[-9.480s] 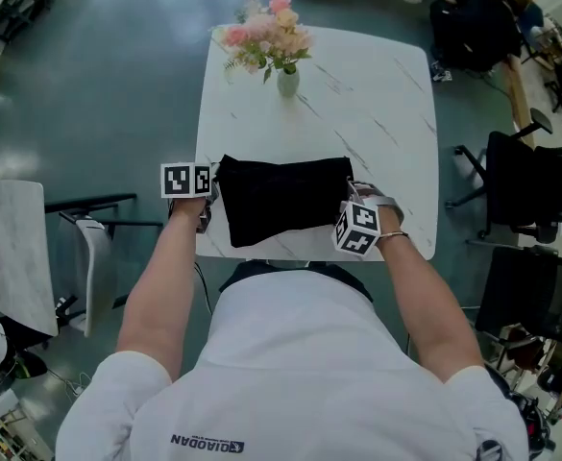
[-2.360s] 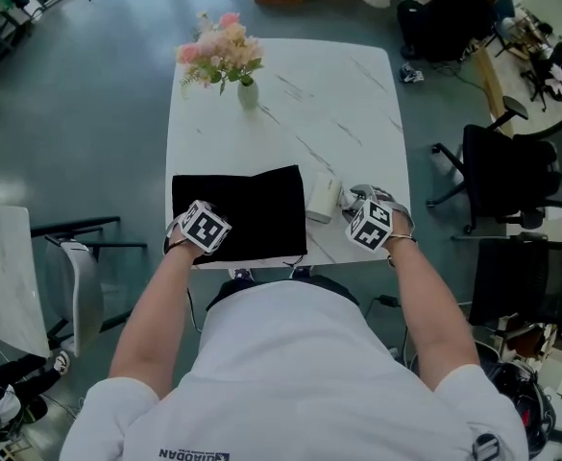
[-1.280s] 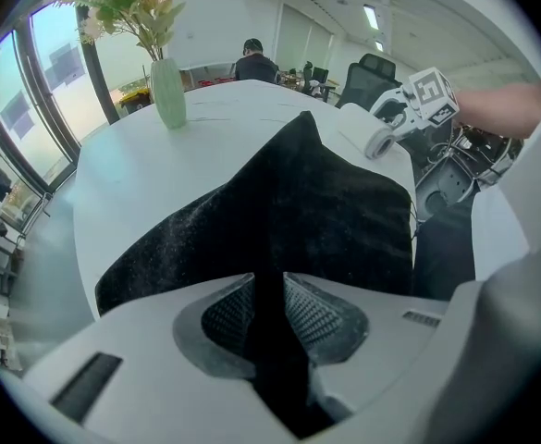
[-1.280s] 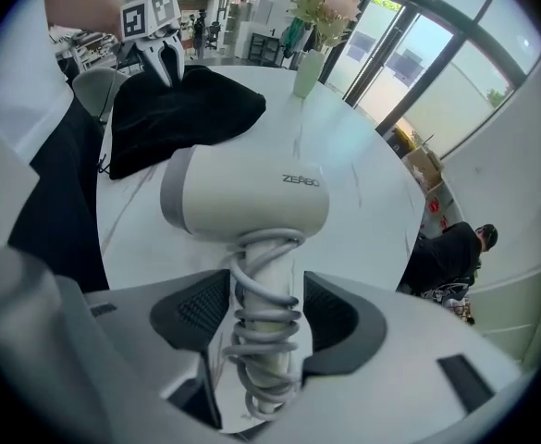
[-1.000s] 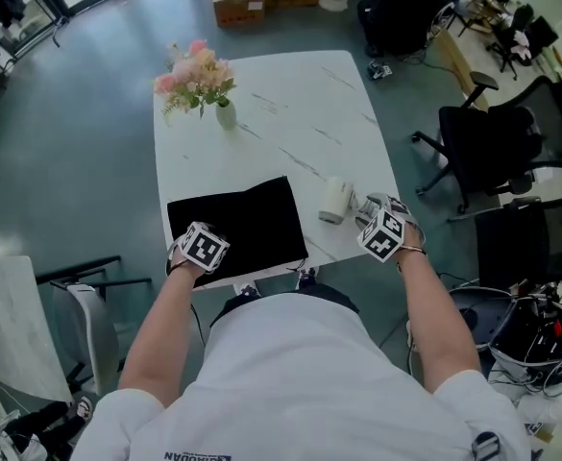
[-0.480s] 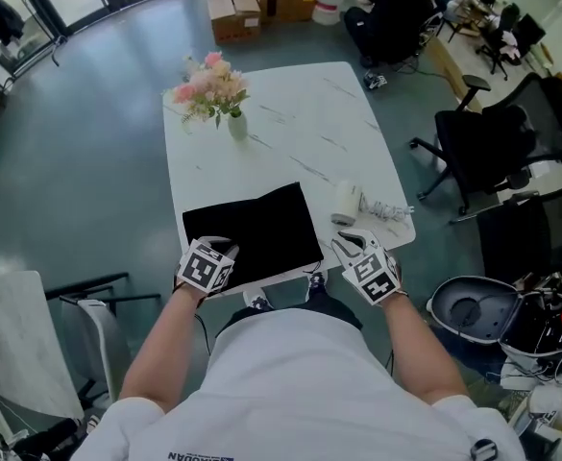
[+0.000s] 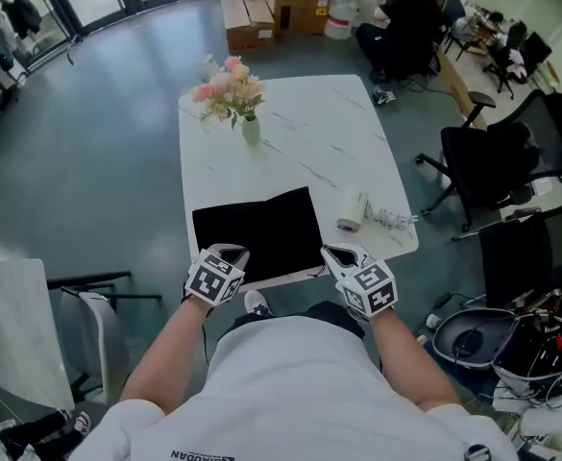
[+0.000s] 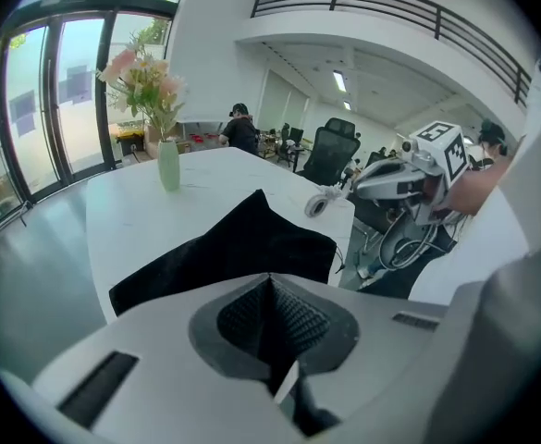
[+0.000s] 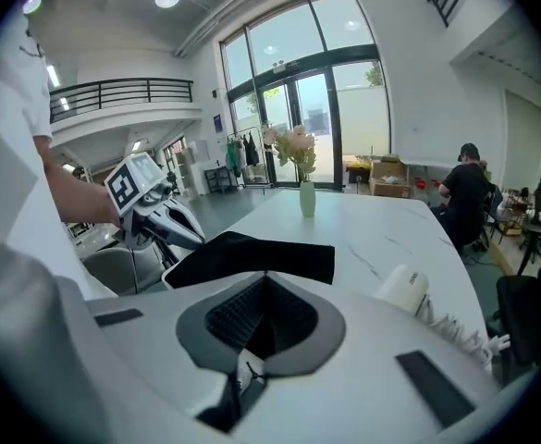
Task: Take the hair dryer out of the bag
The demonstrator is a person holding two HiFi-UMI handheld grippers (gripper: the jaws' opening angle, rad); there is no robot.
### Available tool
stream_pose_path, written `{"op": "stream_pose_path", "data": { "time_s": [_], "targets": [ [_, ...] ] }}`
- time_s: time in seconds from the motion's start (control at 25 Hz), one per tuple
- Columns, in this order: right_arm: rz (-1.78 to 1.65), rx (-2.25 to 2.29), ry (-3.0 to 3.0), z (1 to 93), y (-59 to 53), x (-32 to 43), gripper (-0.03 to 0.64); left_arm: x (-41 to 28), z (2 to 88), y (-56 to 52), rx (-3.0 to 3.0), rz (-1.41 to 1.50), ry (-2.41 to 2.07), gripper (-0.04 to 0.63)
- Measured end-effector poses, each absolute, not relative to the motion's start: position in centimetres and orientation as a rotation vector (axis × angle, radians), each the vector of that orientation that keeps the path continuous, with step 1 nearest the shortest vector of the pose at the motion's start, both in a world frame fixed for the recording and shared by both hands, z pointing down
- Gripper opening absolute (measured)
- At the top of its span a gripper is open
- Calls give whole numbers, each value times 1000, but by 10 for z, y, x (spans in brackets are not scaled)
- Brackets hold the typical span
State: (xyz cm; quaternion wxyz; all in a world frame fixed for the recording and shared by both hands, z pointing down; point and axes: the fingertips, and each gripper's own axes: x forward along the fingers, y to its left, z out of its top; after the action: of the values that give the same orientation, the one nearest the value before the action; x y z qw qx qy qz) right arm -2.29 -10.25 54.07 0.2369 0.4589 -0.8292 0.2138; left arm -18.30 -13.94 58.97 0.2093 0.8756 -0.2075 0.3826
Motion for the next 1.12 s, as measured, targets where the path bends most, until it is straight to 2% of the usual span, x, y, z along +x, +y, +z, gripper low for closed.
{"op": "stream_pose_path", "data": {
  "time_s": [0.28, 0.48, 0.84, 1.12],
  "targets": [
    [580, 1196, -2402, 512, -81, -18, 17, -175, 556, -112, 2378, 844, -776, 17],
    [523, 1134, -2473, 498, -58, 4, 17, -144, 539, -87, 2323, 678, -893, 17],
    [624, 1032, -2556, 515, 11, 45, 17, -73, 539, 5, 2344, 648, -915, 17],
    [690, 999, -2548, 527, 42, 60, 15, -69, 539, 52, 2301, 664, -979, 17]
  ]
}}
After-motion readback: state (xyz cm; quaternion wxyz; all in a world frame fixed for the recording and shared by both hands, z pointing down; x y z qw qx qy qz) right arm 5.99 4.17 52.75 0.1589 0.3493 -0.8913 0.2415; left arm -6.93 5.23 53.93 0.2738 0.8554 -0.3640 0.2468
